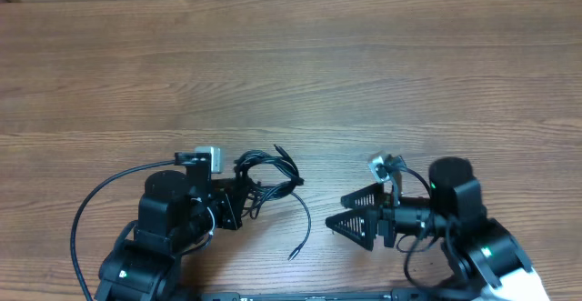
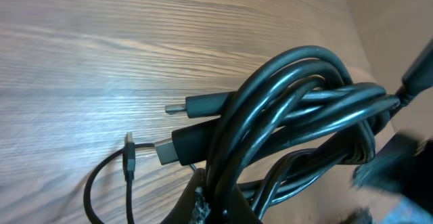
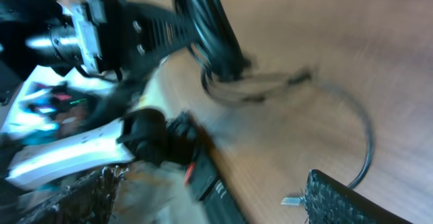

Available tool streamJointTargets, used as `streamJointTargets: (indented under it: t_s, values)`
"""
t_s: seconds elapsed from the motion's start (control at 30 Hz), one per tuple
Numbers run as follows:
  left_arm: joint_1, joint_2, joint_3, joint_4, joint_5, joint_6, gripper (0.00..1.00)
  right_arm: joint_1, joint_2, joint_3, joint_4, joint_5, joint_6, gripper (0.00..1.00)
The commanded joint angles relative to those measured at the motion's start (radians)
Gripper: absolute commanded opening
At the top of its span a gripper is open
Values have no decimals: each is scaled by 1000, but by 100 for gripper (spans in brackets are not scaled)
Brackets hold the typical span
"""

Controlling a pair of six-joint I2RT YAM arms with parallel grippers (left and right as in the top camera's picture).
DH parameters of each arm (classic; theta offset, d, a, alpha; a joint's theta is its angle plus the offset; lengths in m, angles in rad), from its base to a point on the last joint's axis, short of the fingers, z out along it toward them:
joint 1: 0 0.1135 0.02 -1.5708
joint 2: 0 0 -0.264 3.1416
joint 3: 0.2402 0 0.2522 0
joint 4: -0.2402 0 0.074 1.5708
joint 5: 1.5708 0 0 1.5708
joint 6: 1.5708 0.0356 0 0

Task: Untangle cables

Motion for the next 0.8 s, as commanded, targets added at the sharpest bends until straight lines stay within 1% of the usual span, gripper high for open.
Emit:
streamJointTargets:
  t_s: [0.0, 0.03, 0.1, 0.13, 0.2, 0.27, 0.37, 0.4, 0.47, 0.57, 0.6, 0.67, 0.7, 0.77]
  values:
    - [3, -8, 19, 44, 169, 131, 4, 63, -100, 77, -14, 311, -32, 86]
    - [3, -8, 19, 60, 206, 152, 5, 80, -116, 81, -19, 366, -32, 87]
    - [3, -8, 19, 92, 257, 168, 4, 112, -125, 81, -23, 408, -32, 86]
    - [3, -8, 19, 105, 270, 168, 4, 125, -124, 81, -26, 408, -31, 85]
    - [3, -8, 19, 126, 295, 167, 5, 161, -114, 81, -26, 408, 27, 80]
    - [3, -8, 19, 129, 298, 167, 5, 185, -109, 81, -18, 408, 73, 80]
    - [3, -8, 19, 132, 296, 159, 4, 217, -107, 81, -16, 427, 77, 77]
    - [3, -8, 19, 133, 293, 146, 4, 222, -107, 81, -18, 439, 72, 77]
    - [4, -8, 19, 141, 282, 101, 4, 229, -107, 81, -24, 478, 66, 73]
    - [4, -8, 19, 177, 241, -50, 4, 230, -107, 81, -39, 535, 66, 65]
    - [4, -8, 19, 191, 243, -74, 4, 230, -107, 81, -42, 547, 66, 63]
    - [4, -8, 19, 206, 246, -92, 5, 230, -107, 81, -31, 538, 66, 61]
    - [4, -8, 19, 207, 248, -92, 5, 230, -107, 81, -15, 510, 66, 57]
    - [4, -8, 19, 206, 249, -92, 5, 230, -107, 81, 25, 452, 62, 54]
